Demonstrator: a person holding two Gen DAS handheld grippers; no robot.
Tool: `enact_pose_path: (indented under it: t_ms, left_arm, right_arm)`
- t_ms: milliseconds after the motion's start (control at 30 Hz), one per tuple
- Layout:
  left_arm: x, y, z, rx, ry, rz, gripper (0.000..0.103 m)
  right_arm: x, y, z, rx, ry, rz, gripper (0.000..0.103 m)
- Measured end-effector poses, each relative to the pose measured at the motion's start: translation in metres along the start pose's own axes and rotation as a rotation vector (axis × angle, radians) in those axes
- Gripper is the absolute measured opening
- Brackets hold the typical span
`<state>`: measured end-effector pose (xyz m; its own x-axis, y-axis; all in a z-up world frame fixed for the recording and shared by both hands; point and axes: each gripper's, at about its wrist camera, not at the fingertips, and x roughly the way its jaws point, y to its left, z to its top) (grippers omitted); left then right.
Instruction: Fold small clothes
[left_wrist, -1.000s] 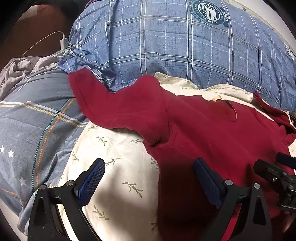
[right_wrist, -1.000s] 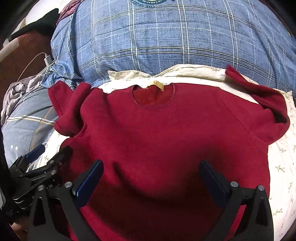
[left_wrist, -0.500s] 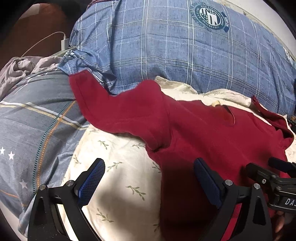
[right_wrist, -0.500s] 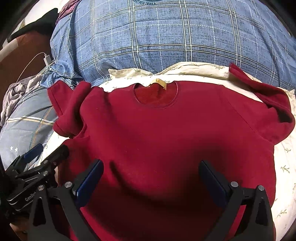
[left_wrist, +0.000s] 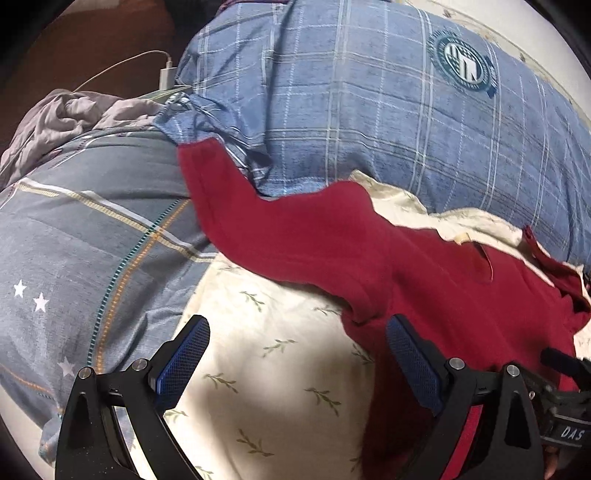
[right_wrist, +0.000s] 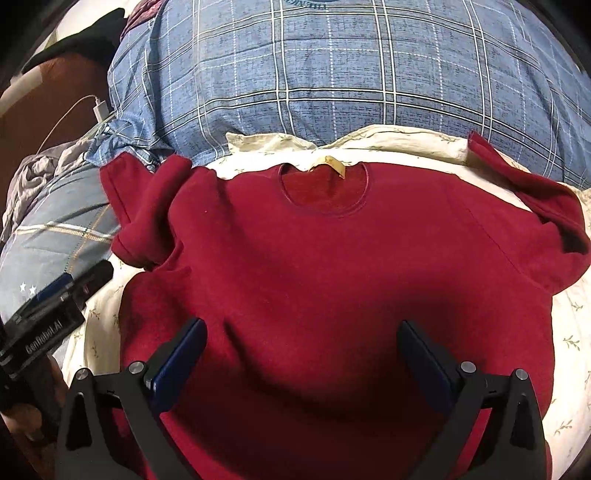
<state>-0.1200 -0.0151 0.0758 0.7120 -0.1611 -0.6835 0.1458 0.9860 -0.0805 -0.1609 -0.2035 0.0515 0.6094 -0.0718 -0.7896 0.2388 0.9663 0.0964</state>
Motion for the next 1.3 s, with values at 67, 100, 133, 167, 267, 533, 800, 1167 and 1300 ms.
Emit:
enact_pose_path:
  t_ms: [67,100,133,167,267,533,800,1167,1300]
  left_arm:
    - [0.0,0.006,0.002,-0.017,-0.004,0.006,0.096]
    - [0.001,0.009,0.004,-0.027,-0.005,0.012,0.096]
    - [0.001,0.012,0.005,-0.038,-0.005,0.017,0.096]
    - [0.002,0.015,0.006,-0.048,-0.005,0.022,0.096]
    - [0.005,0.025,0.008,-0.084,0.001,0.04,0.096]
    - [0.017,0.033,0.013,-0.131,0.028,0.074,0.096]
    - [0.021,0.036,0.014,-0.115,0.028,0.081,0.096]
    - [0.014,0.062,0.016,-0.164,0.026,0.186,0.096]
    - [0.017,0.073,0.016,-0.208,0.035,0.237,0.096]
  right_arm:
    - [-0.001,0.001,0.001,-0.002,0.0,0.003,0.103]
    - [-0.001,0.002,0.002,-0.003,-0.001,0.005,0.103]
    - [-0.002,0.002,0.004,-0.005,-0.001,0.008,0.103]
    - [-0.003,0.004,0.006,-0.007,-0.005,0.013,0.103]
    - [-0.004,0.011,0.012,-0.025,-0.013,0.025,0.103]
    - [0.001,0.031,0.015,-0.069,-0.002,0.043,0.103]
    - [0.002,0.04,0.022,-0.087,-0.009,0.064,0.102]
    - [0.014,0.097,0.075,-0.191,-0.037,0.266,0.087]
    - [0.043,0.148,0.11,-0.252,0.002,0.379,0.072]
